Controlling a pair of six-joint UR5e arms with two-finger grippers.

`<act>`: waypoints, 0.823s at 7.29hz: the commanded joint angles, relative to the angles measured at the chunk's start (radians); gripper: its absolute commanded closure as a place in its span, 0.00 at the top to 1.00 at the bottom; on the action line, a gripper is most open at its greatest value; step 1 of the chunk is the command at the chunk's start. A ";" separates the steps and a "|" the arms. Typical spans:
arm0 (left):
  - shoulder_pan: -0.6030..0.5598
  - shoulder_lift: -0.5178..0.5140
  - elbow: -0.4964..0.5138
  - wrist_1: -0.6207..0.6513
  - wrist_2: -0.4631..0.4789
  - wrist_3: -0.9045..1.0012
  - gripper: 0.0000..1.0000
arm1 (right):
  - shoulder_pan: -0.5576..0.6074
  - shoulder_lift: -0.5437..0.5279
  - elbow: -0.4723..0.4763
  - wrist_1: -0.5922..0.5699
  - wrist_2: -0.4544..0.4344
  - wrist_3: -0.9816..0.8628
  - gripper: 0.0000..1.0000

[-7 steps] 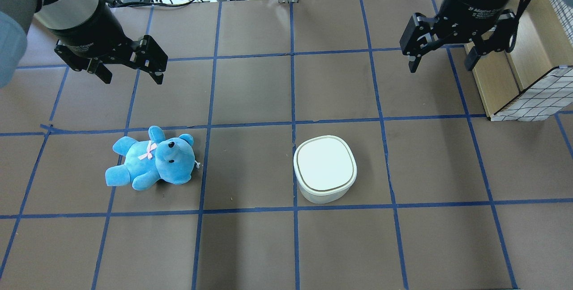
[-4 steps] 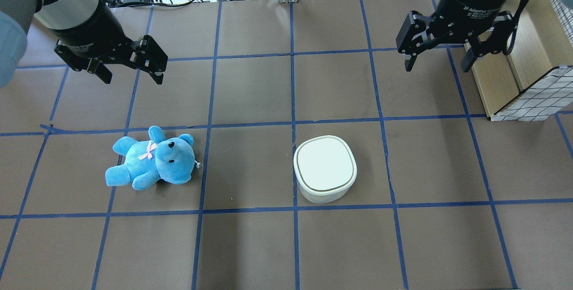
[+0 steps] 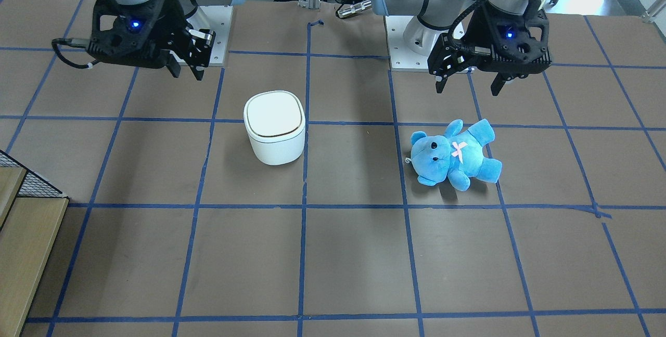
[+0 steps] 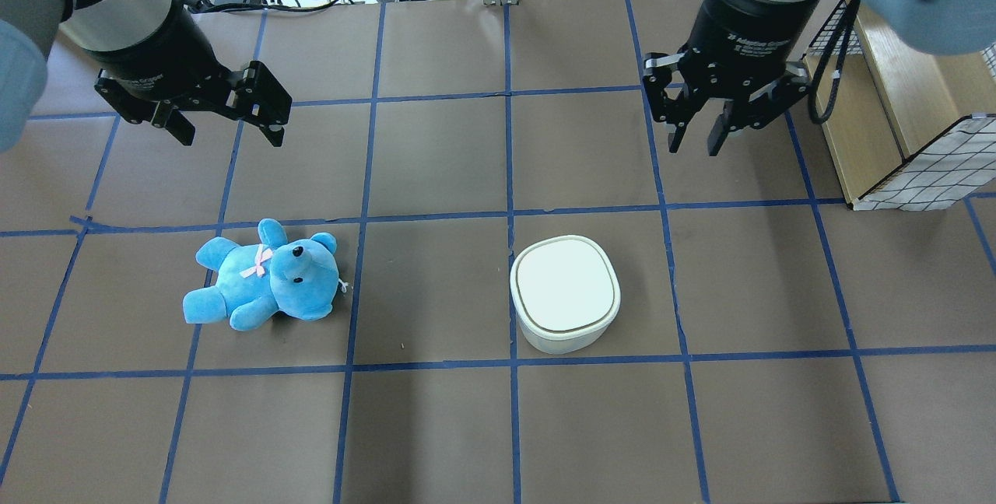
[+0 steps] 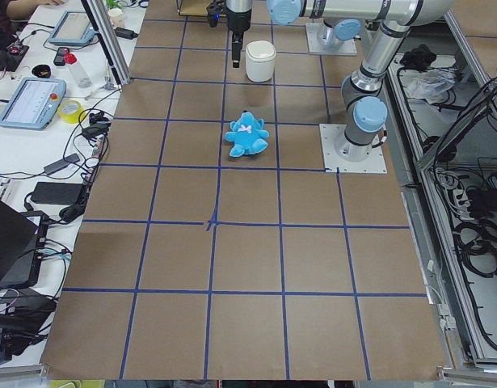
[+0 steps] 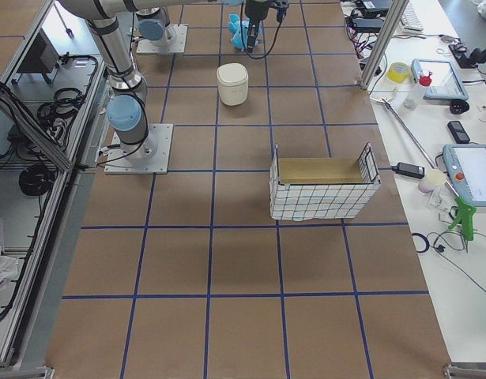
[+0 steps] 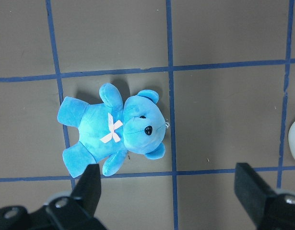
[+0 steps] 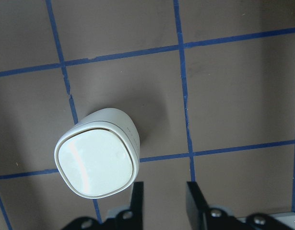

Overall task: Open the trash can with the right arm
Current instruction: 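Move the right gripper over the white trash can lid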

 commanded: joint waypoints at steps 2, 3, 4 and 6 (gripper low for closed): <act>0.000 0.000 0.000 0.000 0.000 0.000 1.00 | 0.093 0.008 0.011 -0.017 0.027 0.109 0.00; 0.000 0.000 0.000 0.000 0.000 0.001 1.00 | 0.124 0.009 0.033 -0.055 0.027 0.139 0.00; 0.000 0.000 0.000 0.000 0.000 0.000 1.00 | 0.139 0.009 0.062 -0.092 0.029 0.159 0.00; 0.000 0.000 0.000 0.000 0.000 0.000 1.00 | 0.139 0.009 0.124 -0.126 0.071 0.158 0.00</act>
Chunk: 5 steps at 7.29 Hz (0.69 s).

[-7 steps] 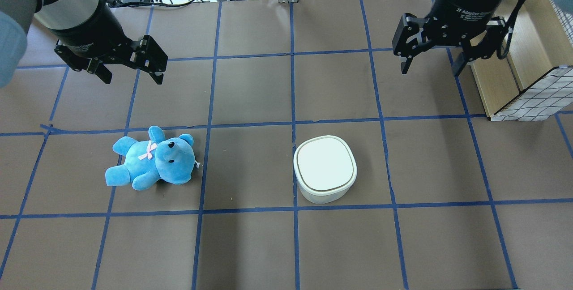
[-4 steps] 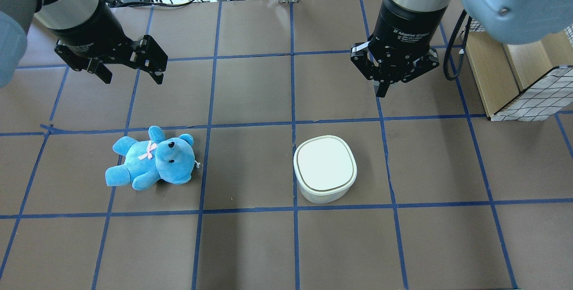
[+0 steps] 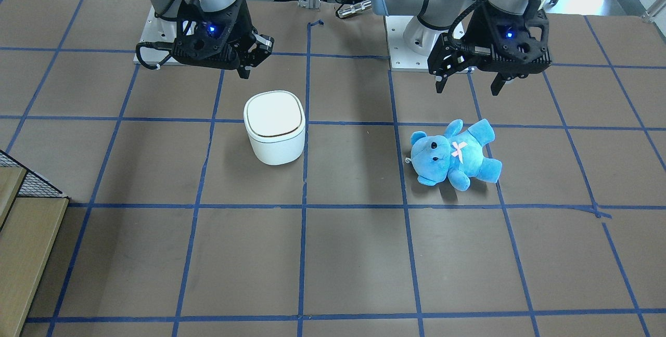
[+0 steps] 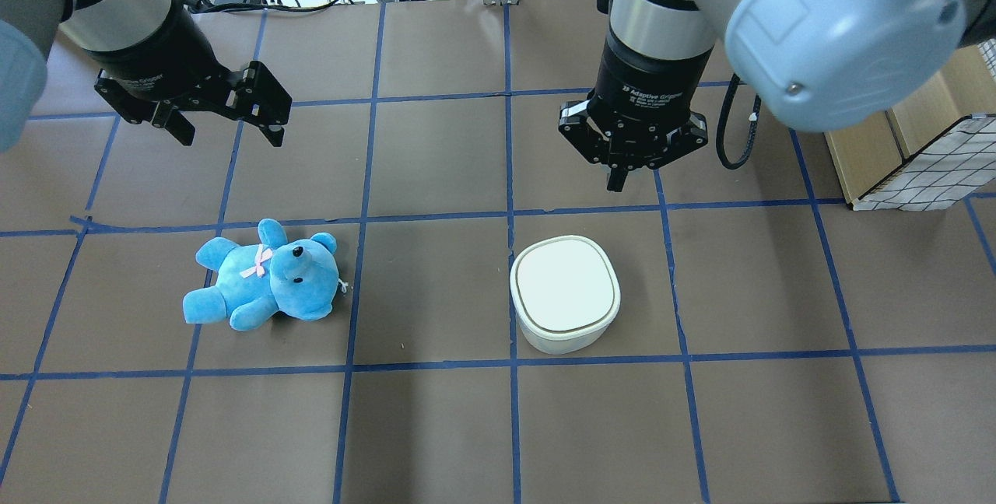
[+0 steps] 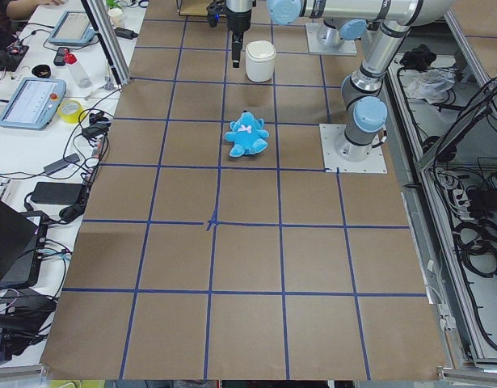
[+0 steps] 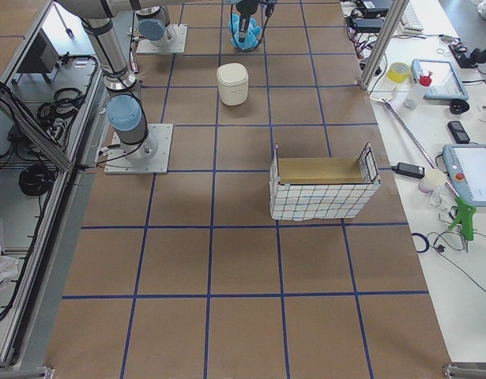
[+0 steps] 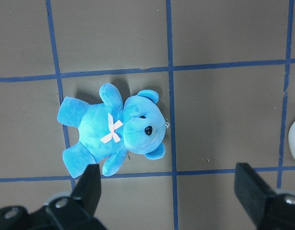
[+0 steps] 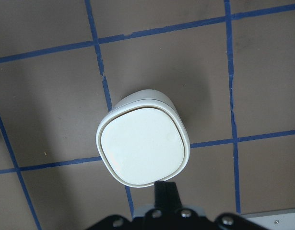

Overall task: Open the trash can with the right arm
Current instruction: 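Move the right gripper over the white trash can lid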

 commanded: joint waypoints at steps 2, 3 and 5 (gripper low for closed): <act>0.000 0.000 0.000 0.000 0.000 0.000 1.00 | 0.004 -0.007 0.140 -0.142 0.023 0.003 0.00; 0.000 0.000 0.000 0.000 0.000 0.000 1.00 | 0.004 -0.007 0.169 -0.186 0.021 0.003 0.00; 0.000 0.000 0.000 0.000 0.000 0.000 1.00 | 0.004 0.000 0.203 -0.247 0.021 0.006 0.00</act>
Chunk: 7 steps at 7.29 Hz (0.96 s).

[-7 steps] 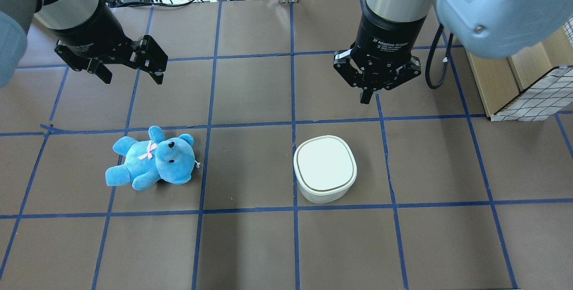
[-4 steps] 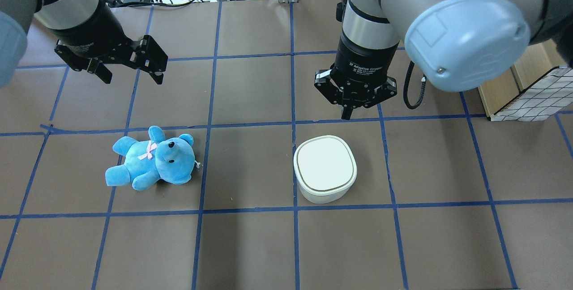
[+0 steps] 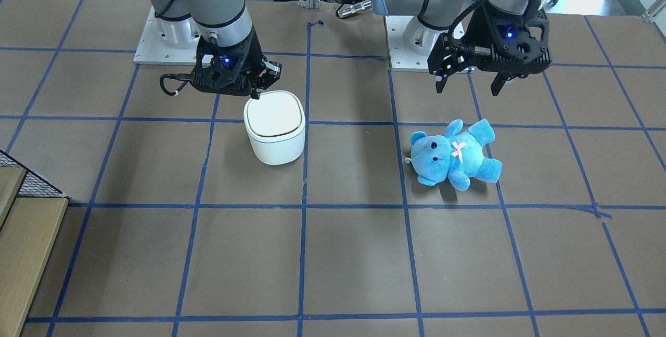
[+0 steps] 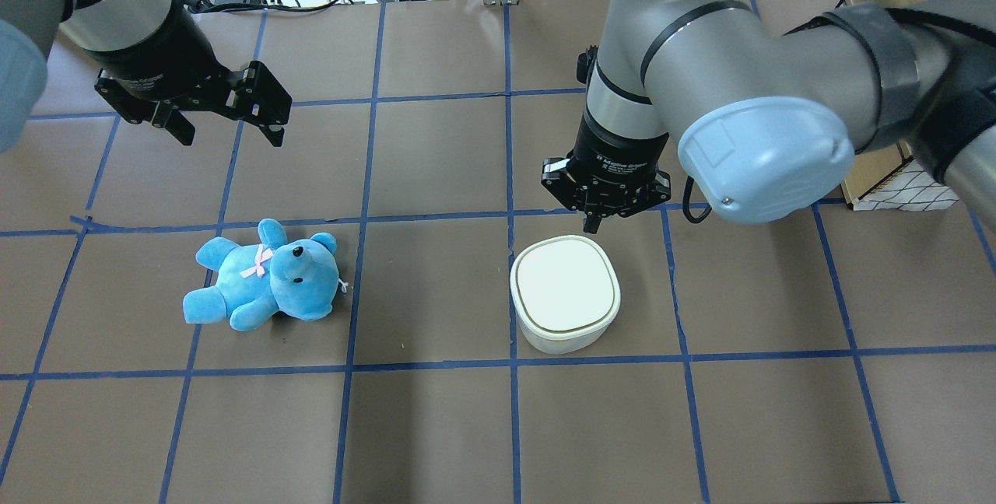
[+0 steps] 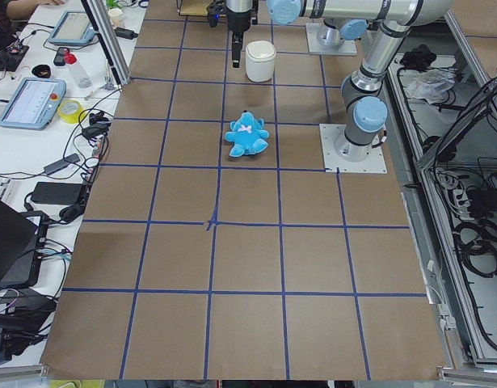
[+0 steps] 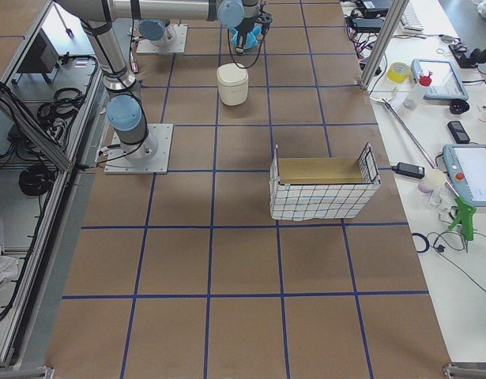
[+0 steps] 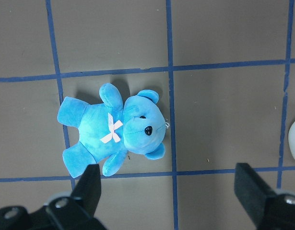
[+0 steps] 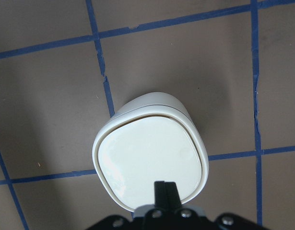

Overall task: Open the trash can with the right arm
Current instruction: 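Move the right gripper over the white trash can lid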

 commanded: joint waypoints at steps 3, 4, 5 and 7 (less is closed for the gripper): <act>0.000 0.000 0.000 0.000 0.000 0.000 1.00 | 0.000 -0.005 0.124 -0.118 -0.002 0.017 0.00; 0.000 0.000 0.000 0.000 0.000 0.000 1.00 | 0.000 -0.005 0.135 -0.117 -0.006 0.028 0.00; 0.000 0.000 0.000 0.000 0.000 0.000 1.00 | 0.002 -0.007 0.154 -0.117 0.000 0.047 0.00; 0.000 0.000 0.000 0.000 0.000 0.000 1.00 | 0.024 -0.010 0.170 -0.120 -0.002 0.095 0.00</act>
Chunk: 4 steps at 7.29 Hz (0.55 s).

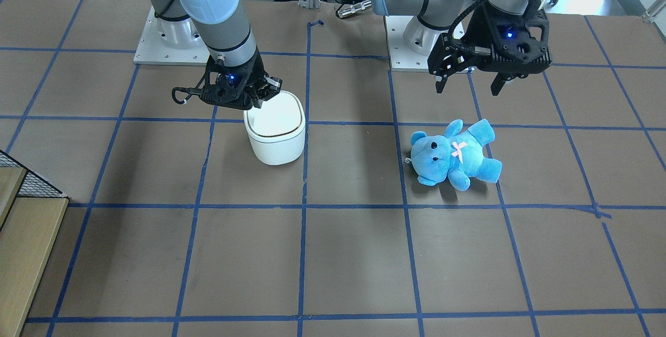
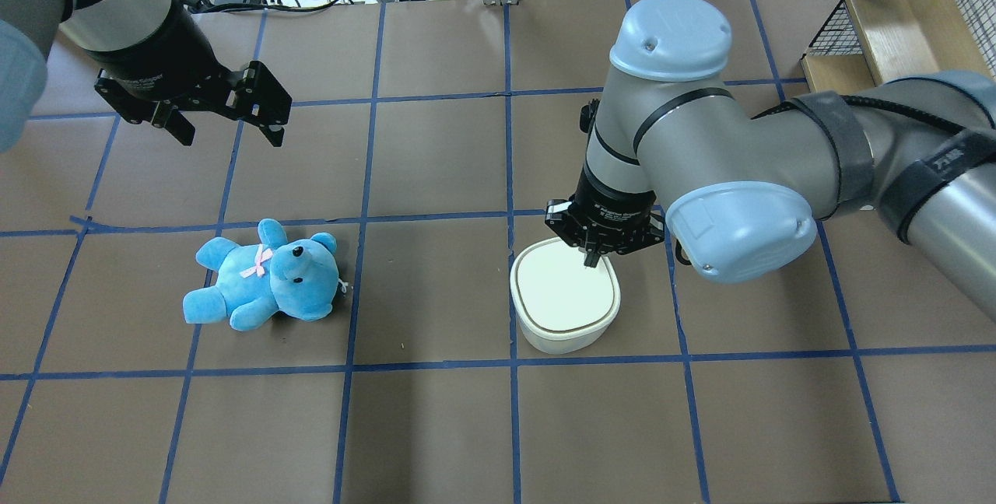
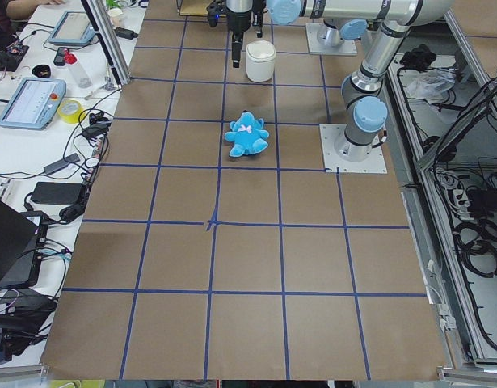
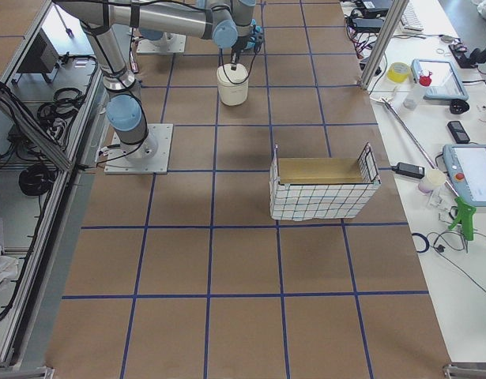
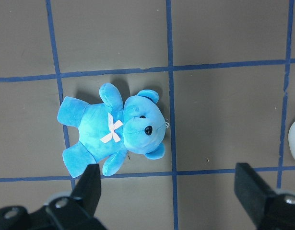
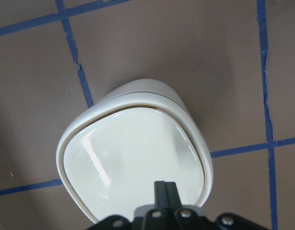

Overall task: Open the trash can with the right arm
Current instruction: 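Press down on the trash can lid with the right gripper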

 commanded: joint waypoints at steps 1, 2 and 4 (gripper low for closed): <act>0.000 0.000 0.000 0.000 0.000 0.000 1.00 | 0.047 0.009 0.012 -0.038 0.000 0.057 0.00; 0.001 0.000 0.000 0.000 0.000 0.002 1.00 | 0.058 0.011 0.021 -0.058 0.000 0.068 0.00; 0.000 0.000 0.000 0.000 0.000 0.000 1.00 | 0.058 0.017 0.023 -0.058 -0.003 0.057 0.00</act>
